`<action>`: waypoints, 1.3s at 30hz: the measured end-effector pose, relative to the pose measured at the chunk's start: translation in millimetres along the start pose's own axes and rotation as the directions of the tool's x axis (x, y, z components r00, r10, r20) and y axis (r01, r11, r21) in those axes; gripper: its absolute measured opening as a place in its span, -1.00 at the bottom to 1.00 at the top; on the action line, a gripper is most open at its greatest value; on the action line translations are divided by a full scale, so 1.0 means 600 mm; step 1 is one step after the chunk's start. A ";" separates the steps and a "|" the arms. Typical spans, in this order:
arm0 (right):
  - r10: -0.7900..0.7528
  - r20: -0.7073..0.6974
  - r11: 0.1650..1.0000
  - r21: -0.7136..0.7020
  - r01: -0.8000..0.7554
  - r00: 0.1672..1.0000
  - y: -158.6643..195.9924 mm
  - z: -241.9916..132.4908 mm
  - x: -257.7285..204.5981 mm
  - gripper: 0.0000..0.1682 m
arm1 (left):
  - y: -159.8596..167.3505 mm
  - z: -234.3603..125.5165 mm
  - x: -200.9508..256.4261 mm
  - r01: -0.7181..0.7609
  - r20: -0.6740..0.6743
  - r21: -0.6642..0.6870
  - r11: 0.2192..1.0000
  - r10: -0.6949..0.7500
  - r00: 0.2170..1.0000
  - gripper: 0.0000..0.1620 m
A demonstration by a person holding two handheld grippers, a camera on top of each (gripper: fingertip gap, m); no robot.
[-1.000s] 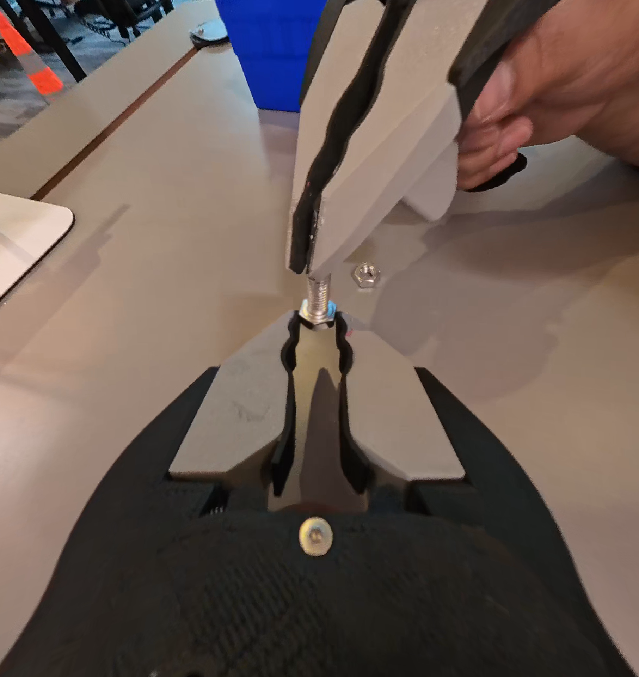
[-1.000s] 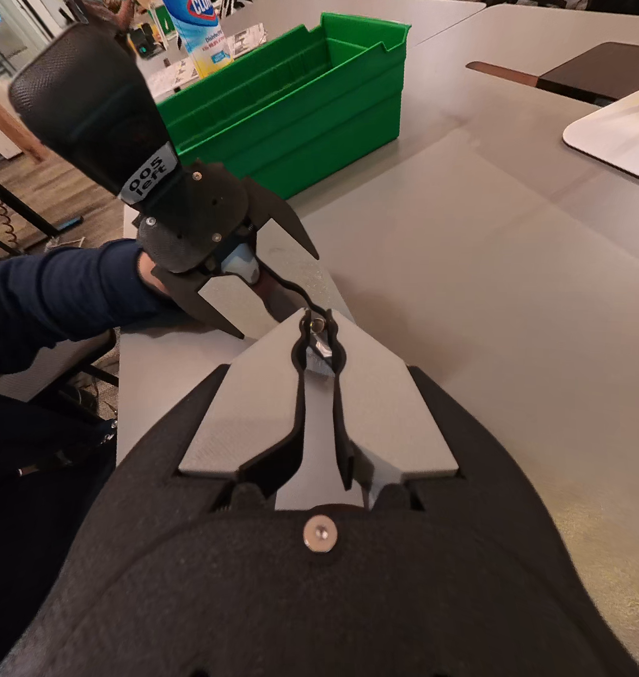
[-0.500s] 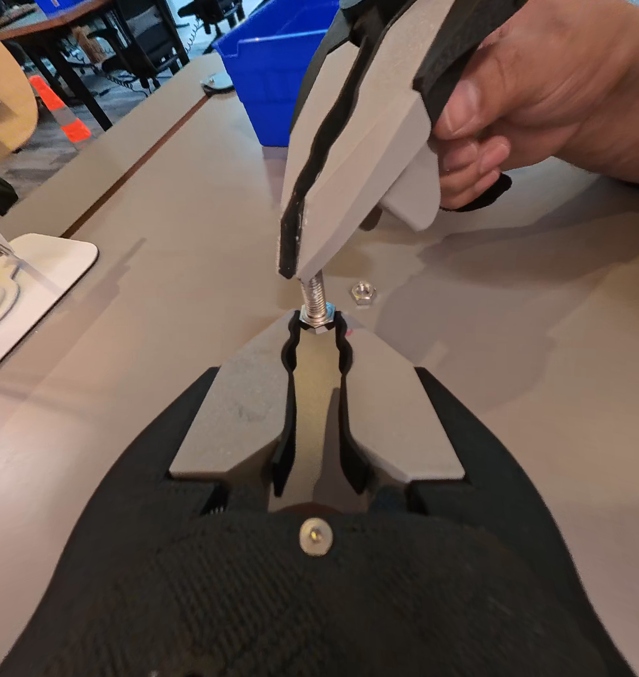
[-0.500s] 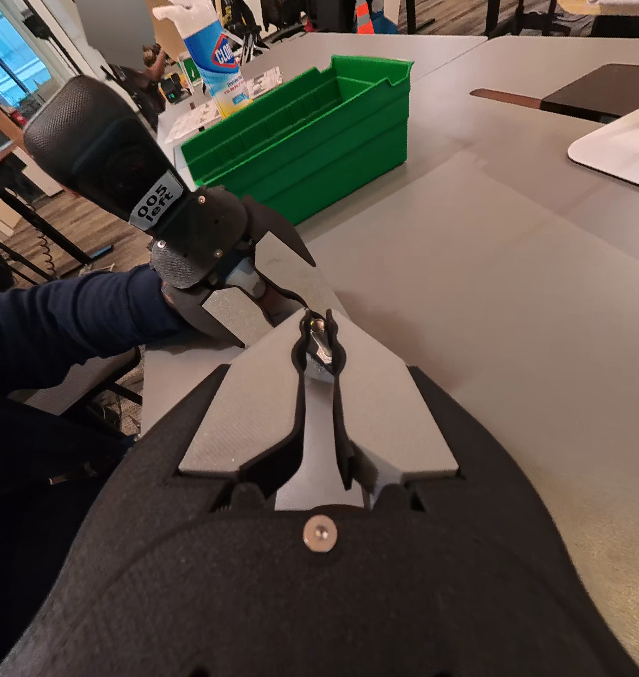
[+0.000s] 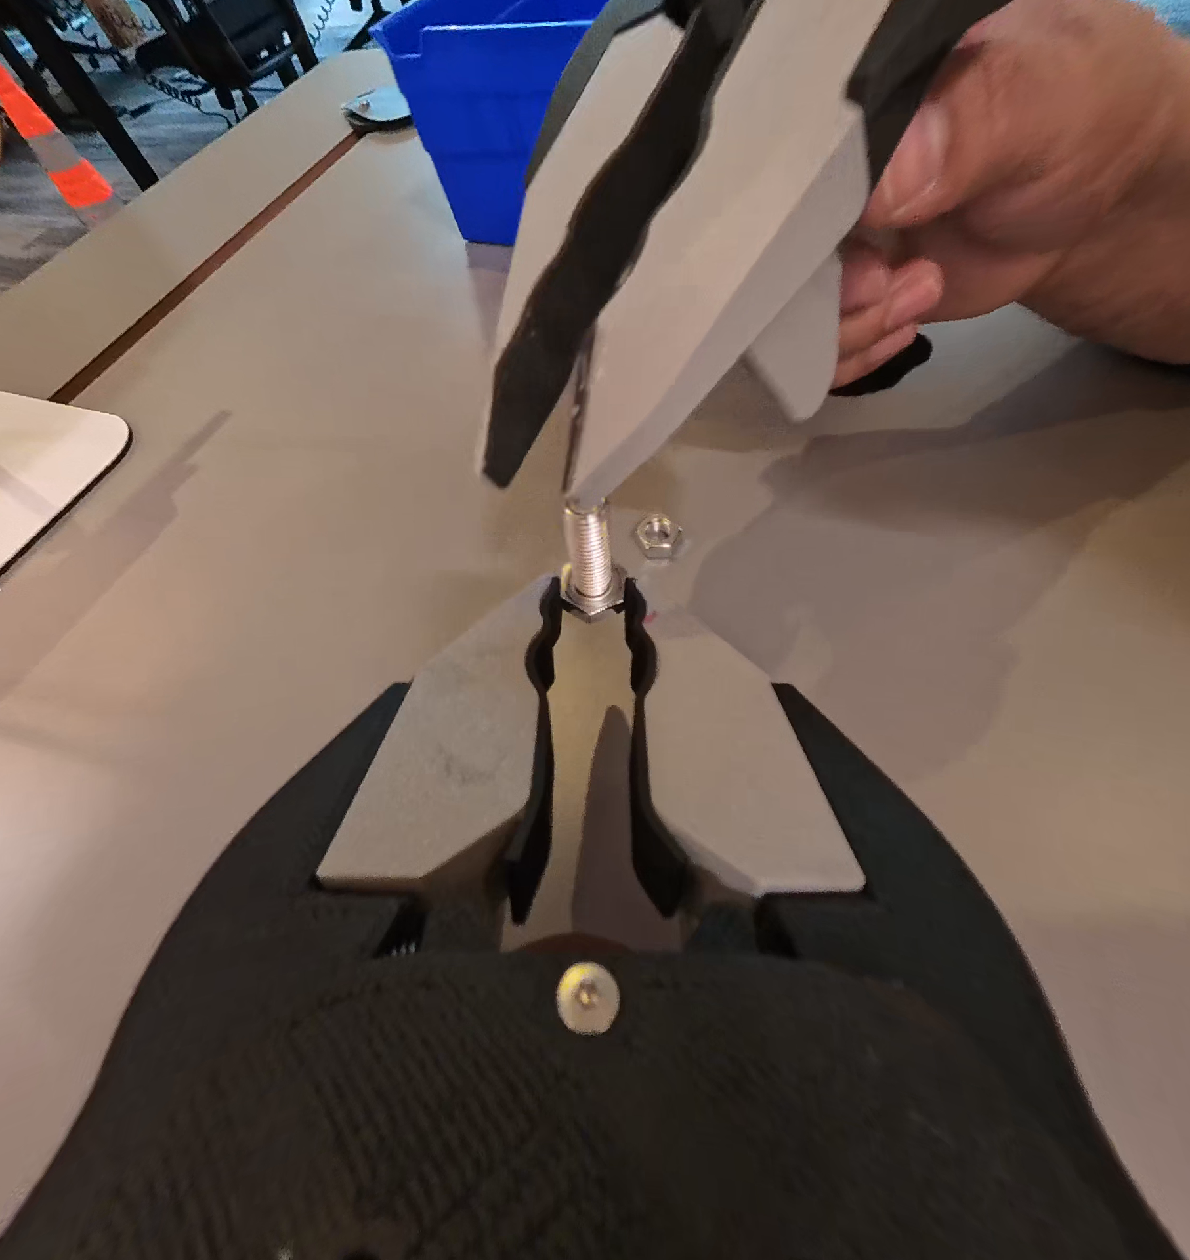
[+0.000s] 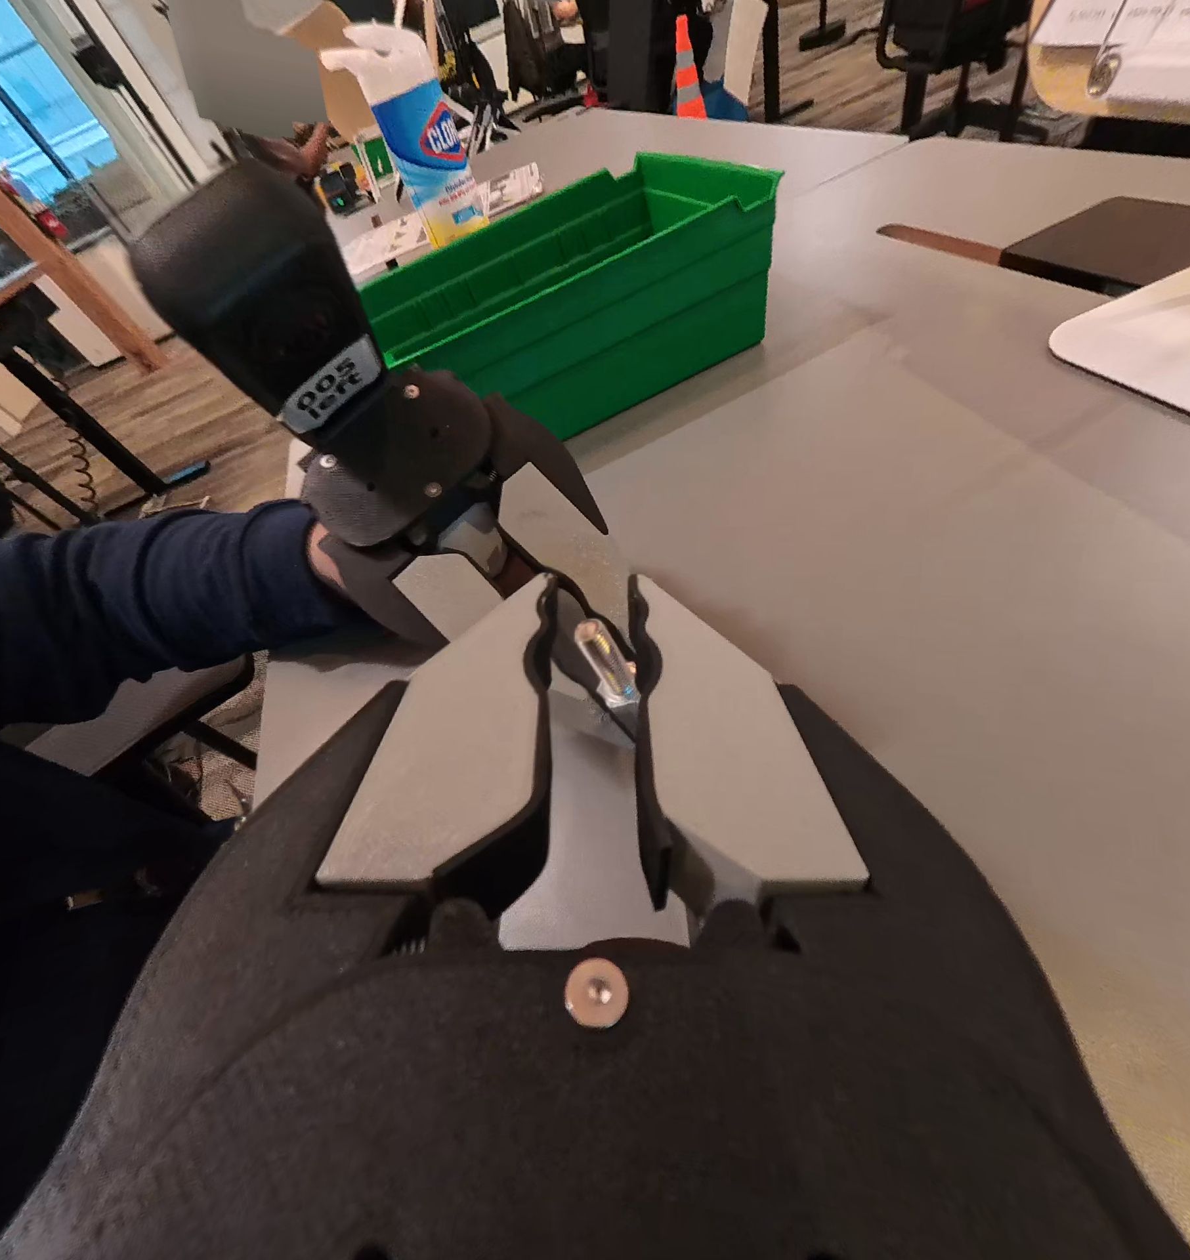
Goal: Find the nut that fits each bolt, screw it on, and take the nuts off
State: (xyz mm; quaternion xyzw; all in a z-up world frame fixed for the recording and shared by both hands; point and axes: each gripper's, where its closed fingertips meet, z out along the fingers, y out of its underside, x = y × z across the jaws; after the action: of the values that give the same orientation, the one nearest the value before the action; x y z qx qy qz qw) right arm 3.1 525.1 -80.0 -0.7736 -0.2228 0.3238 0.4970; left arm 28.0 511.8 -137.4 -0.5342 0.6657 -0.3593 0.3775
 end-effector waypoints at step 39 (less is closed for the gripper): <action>0.001 -0.079 0.996 -0.085 -0.008 0.997 0.027 0.006 0.018 -0.92 | -0.038 -0.035 -0.006 0.234 -0.163 0.169 0.958 -0.207 0.965 -0.89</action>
State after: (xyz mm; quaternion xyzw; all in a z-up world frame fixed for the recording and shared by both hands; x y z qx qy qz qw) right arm 8.3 528.2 -99.2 -0.8068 -0.2148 0.2845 0.4712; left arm 19.8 512.9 -107.5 -0.5402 0.5907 -0.4974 0.3344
